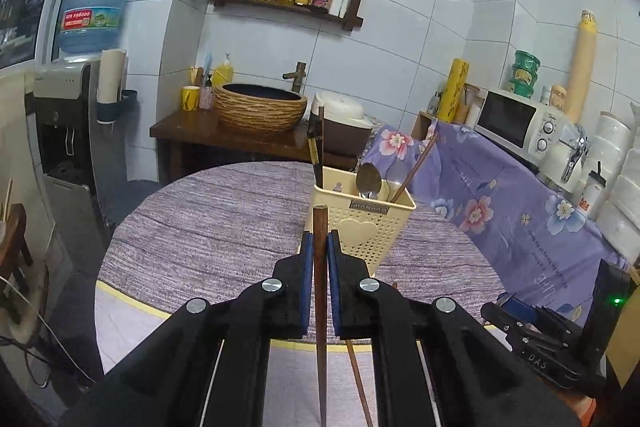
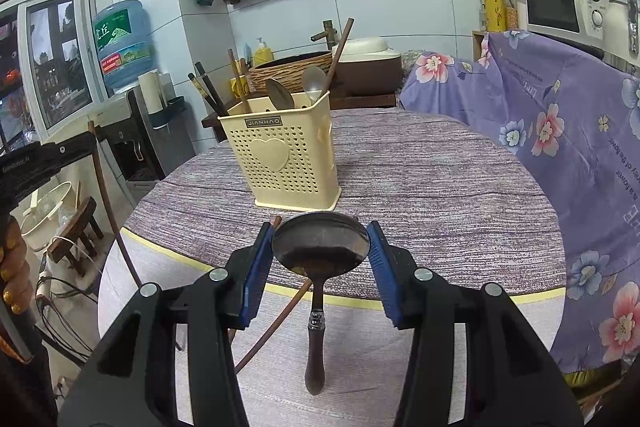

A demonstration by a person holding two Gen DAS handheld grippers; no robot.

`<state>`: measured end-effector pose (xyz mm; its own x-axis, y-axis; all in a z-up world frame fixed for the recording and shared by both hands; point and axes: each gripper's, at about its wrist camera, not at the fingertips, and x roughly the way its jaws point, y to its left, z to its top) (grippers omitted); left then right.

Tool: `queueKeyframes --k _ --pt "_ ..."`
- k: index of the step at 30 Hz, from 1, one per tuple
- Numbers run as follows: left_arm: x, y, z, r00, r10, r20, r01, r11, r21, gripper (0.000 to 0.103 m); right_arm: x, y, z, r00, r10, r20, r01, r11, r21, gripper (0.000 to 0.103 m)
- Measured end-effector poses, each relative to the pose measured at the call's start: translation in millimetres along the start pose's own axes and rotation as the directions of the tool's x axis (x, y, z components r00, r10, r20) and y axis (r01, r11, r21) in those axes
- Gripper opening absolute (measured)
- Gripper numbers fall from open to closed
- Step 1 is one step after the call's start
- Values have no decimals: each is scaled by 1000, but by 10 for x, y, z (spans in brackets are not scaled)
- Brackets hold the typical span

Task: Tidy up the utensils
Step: 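Carry the spoon and chopstick into the cream holder and open both grippers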

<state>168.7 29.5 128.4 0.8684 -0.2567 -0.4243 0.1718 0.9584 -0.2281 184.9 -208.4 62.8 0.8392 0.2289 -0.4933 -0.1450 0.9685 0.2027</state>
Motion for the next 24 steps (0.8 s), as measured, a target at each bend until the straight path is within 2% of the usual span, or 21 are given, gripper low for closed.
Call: queueKeyframes --k 6,13,16,19,24 --pt "-15 -73 263 998 -44 38 44 999 0 8 12 50 314 997 72 30 -71 997 -17 48" --pt "92 -276 1088 986 -81 143 81 997 6 8 53 220 1205 980 108 166 -98 993 -69 48" --pt "187 -368 1424 976 -60 210 59 998 9 8 151 287 1612 971 97 219 -81 994 -79 48" --pt "351 -449 1657 968 -51 244 49 999 13 8 289 357 1891 962 75 263 -52 994 -92 48" --pt "676 -531 1773 964 23 265 -25 1000 4 8 655 405 2105 956 44 292 -23 997 -75 48"
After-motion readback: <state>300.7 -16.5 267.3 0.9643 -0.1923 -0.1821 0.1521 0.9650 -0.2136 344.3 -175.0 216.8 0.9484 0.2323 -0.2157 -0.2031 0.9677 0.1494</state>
